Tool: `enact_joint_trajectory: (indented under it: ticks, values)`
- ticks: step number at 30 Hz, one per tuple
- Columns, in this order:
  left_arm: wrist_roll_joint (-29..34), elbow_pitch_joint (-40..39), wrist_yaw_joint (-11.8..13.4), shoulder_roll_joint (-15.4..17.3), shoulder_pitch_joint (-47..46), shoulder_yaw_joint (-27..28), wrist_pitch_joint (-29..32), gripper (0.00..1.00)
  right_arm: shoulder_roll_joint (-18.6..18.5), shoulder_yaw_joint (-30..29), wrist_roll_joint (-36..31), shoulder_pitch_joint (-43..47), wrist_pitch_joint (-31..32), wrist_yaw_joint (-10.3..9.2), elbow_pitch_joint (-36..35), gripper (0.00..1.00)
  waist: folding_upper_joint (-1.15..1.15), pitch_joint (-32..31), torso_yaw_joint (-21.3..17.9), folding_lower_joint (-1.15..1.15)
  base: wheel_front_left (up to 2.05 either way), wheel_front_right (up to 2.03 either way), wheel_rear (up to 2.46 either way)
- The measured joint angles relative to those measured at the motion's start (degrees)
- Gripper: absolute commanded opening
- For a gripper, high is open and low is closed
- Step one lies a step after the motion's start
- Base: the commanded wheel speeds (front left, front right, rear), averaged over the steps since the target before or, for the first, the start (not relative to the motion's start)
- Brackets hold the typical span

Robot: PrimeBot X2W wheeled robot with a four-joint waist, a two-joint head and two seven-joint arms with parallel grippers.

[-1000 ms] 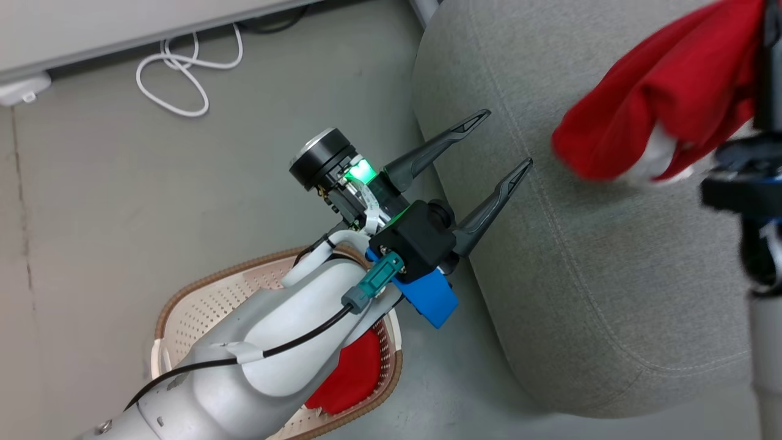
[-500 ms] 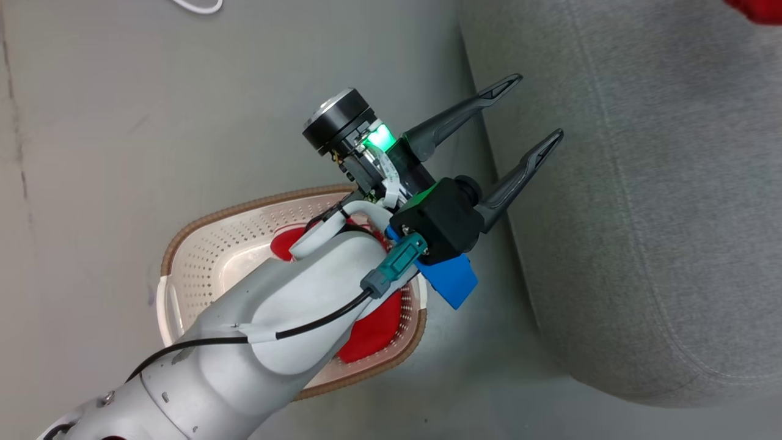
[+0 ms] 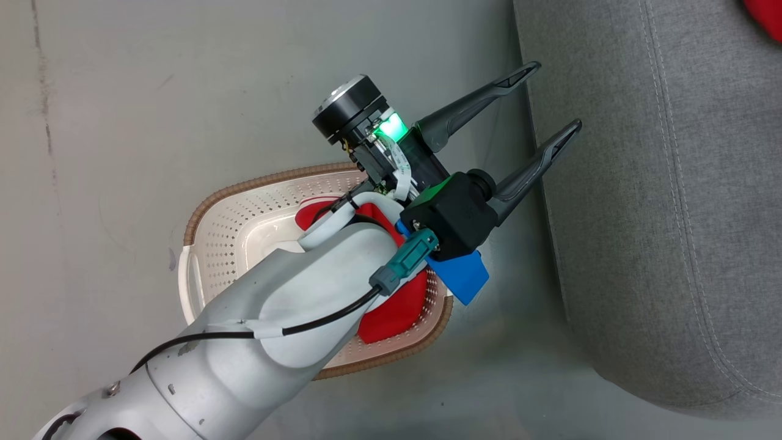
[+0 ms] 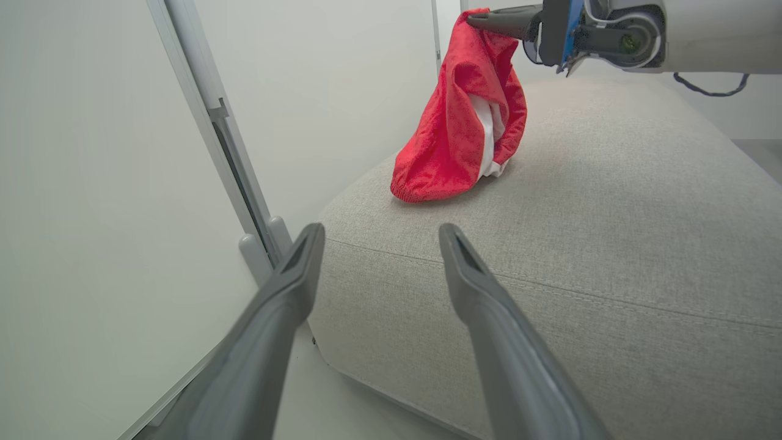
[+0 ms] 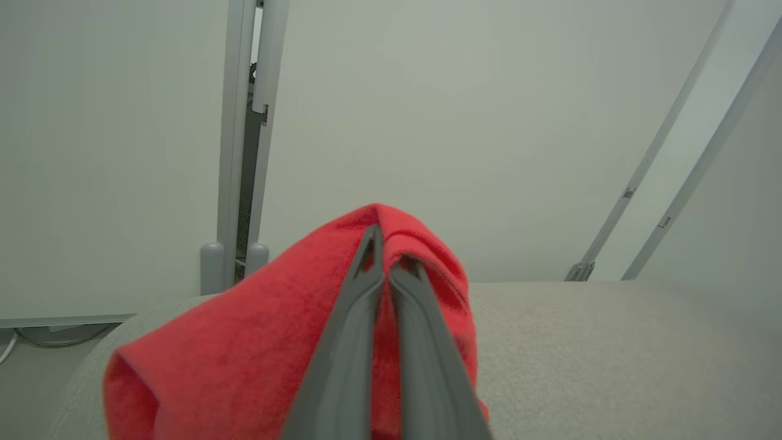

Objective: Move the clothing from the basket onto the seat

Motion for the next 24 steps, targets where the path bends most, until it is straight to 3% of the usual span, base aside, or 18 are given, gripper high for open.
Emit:
enact_joint_trajectory:
  ticks: [9, 10, 11, 12, 24]
  values:
    - [-0.02, 0.27, 0.18, 0.24, -0.35, 0.00, -0.10, 1.00, 2.22, -0.63, 0.04, 2.16, -0.01, 0.00, 11.10, 0.00, 0.00, 0.13, -0.01, 0.00, 0.00, 0.00, 0.00]
    - [-0.03, 0.33, 0.19, 0.29, -0.34, 0.00, -0.10, 1.00, 2.56, -0.71, 0.05, 2.40, -0.01, 0.00, 11.49, 0.04, 0.00, -0.02, -0.03, -0.01, 0.00, 0.00, 0.00]
    - [-0.05, 0.42, 0.19, 0.35, -0.32, 0.00, -0.11, 1.00, 2.75, -0.75, 0.05, 2.57, 0.00, 0.00, 11.90, 0.42, 0.00, -0.21, -0.05, 0.00, 0.00, 0.00, 0.00]
    - [-0.12, 0.57, 0.20, 0.43, -0.29, 0.00, -0.13, 1.00, 2.81, -0.81, 0.04, 2.76, -0.01, 0.00, 11.89, 1.00, 0.00, -0.49, -0.05, 0.00, 0.00, 0.00, 0.00]
    - [-1.81, 0.43, 1.70, 1.37, 4.58, 1.88, -0.26, 1.00, 8.24, -3.94, -0.41, 16.80, 0.00, 0.00, 2.91, 1.00, 0.00, -8.13, -0.99, -0.01, 0.00, 0.00, 0.00]
